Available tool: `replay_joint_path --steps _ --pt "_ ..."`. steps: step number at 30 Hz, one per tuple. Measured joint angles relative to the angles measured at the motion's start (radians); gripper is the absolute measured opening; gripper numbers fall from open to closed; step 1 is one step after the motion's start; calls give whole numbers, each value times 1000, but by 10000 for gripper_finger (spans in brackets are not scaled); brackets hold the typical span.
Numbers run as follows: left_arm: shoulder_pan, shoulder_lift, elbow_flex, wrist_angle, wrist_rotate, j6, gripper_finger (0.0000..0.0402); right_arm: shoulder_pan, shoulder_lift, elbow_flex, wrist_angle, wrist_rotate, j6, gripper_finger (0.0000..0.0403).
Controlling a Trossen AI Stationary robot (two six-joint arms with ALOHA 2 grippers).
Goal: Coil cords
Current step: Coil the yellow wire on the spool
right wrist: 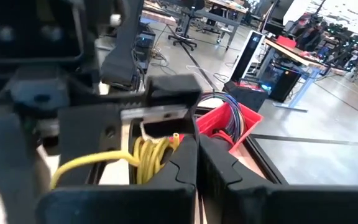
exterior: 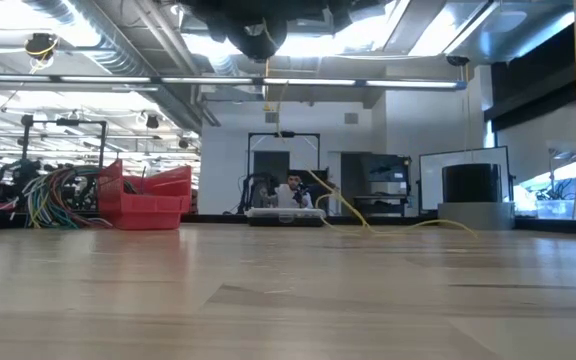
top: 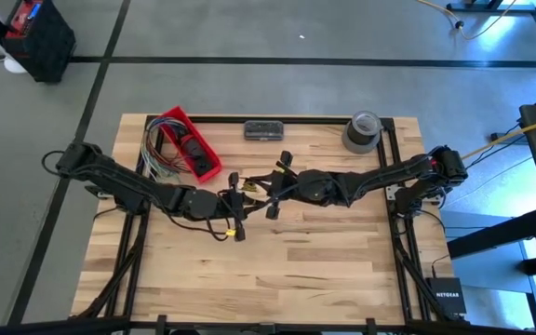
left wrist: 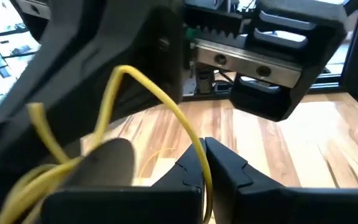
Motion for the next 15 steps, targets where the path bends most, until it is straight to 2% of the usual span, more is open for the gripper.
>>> replay_joint_path --steps 6,15 --pt "27 68 27 -4 2 -3 1 -1 0 -1 26 2 -4 5" --pt "28 52 29 -18 -11 -2 2 1 -6 6 128 41 -73 5"
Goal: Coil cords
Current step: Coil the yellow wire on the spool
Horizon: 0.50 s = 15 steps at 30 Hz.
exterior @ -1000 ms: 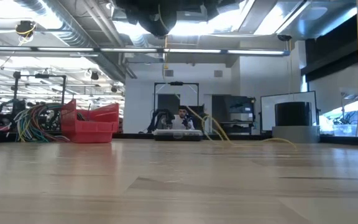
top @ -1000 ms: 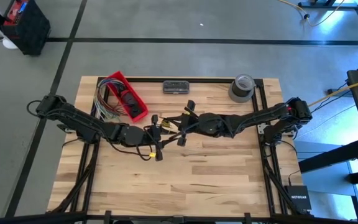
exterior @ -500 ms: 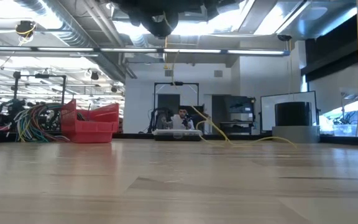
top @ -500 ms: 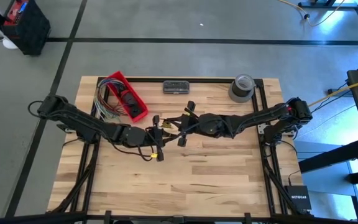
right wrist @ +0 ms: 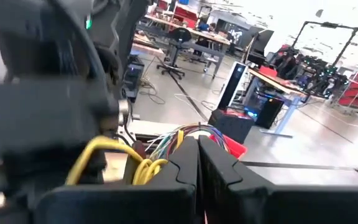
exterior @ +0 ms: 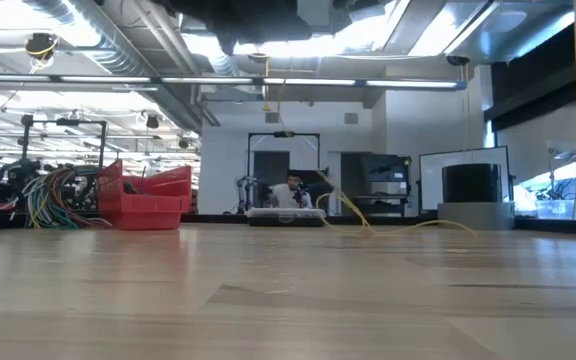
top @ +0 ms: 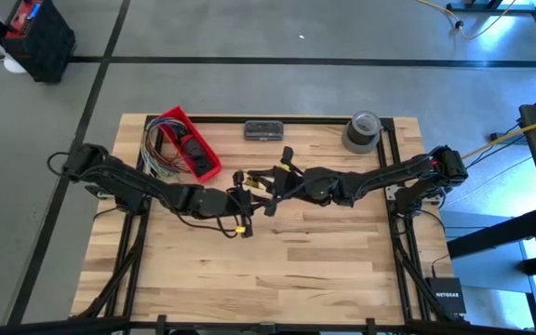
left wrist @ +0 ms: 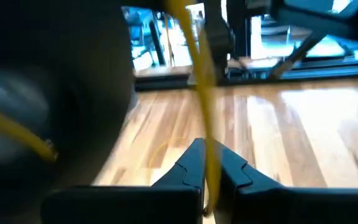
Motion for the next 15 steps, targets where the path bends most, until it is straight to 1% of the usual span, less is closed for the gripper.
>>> replay_joint_path --steps 3,10,13,15 --pt "-7 -7 0 4 -3 6 3 0 0 0 -10 5 -11 5" --pt "-25 -7 0 -48 -12 30 4 0 -1 7 -6 5 -55 3" --pt "-25 -7 0 -79 -15 -9 20 0 -3 16 2 7 -66 3" --pt "-26 -7 0 -110 -11 -39 41 -1 -5 18 2 18 -80 3"
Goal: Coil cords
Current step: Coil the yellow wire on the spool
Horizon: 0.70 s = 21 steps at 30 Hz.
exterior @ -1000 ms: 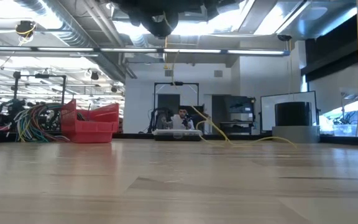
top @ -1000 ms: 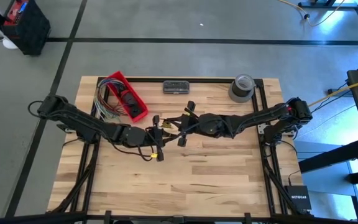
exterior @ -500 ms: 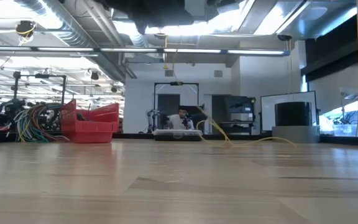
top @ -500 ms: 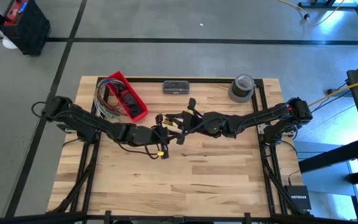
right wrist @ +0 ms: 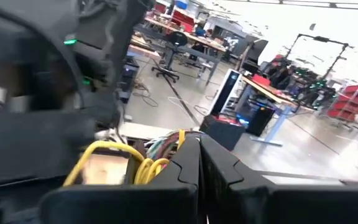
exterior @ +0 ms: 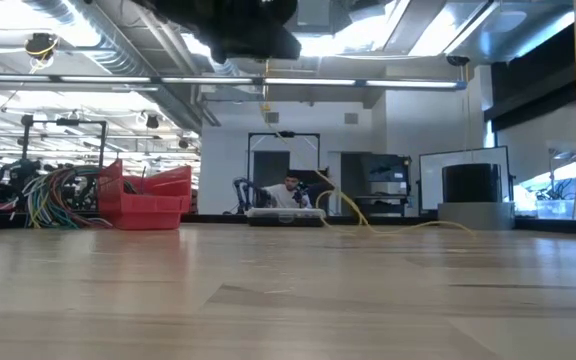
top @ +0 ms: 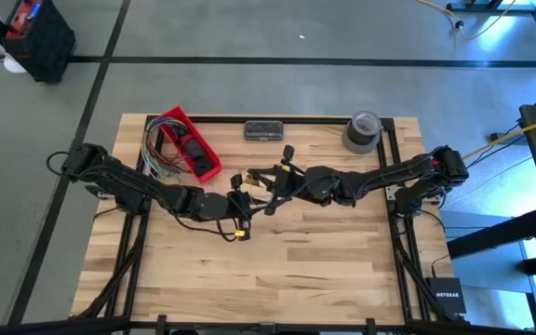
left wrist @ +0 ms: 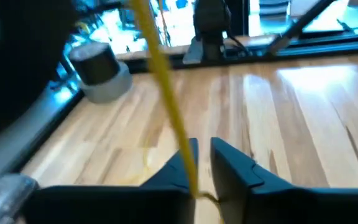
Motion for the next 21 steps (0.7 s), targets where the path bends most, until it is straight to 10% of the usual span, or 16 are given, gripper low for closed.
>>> replay_joint_path --steps 9,21 --pt "-31 -98 37 -241 -2 -57 138 0 0 0 -68 25 1 3" --pt "-72 -283 48 -704 -5 -285 146 0 0 0 -81 30 0 4"
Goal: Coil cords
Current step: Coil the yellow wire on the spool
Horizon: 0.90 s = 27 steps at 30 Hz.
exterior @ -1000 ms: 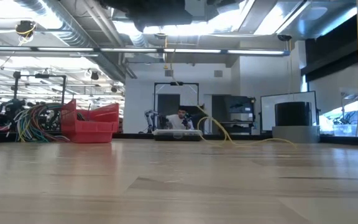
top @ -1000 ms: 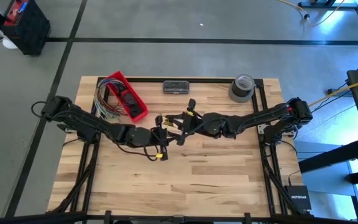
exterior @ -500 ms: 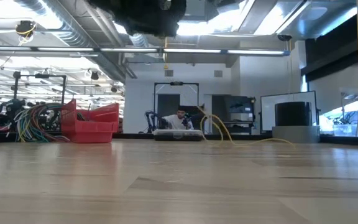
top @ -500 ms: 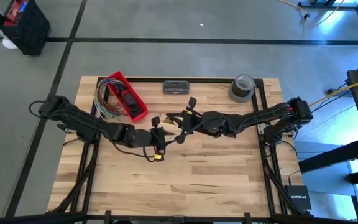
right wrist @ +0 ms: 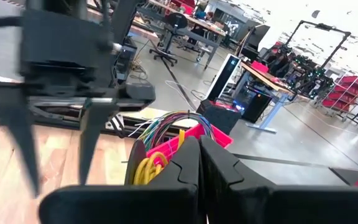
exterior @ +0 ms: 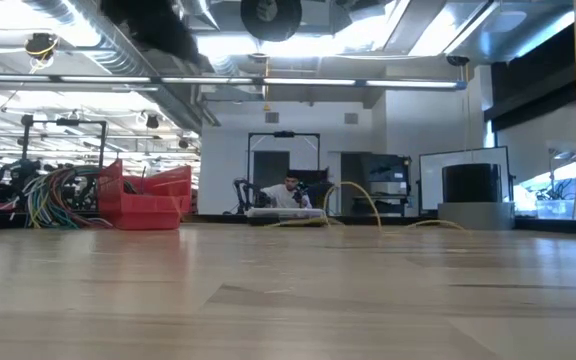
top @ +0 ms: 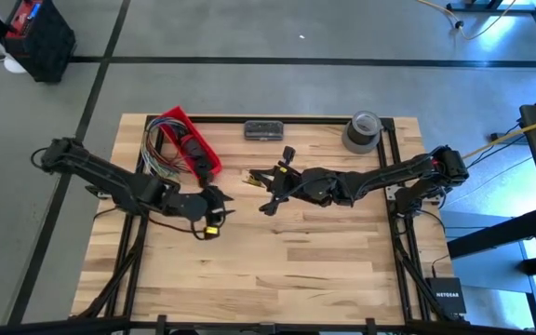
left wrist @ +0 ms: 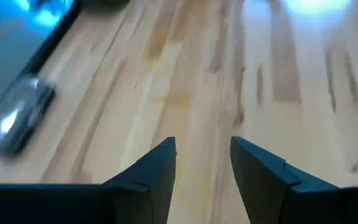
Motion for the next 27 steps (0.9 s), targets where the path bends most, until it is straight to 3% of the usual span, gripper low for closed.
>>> replay_joint_path --steps 5,9,13,27 --pt "1 -39 -1 -168 -74 -151 138 0 0 0 0 0 0 5" --pt "10 -22 -30 47 -90 12 136 0 0 0 0 -8 0 4" --pt "43 42 -55 287 68 183 136 0 0 0 0 -8 0 5" --pt "149 297 -56 604 85 391 136 0 0 -1 -18 -1 -4 3"
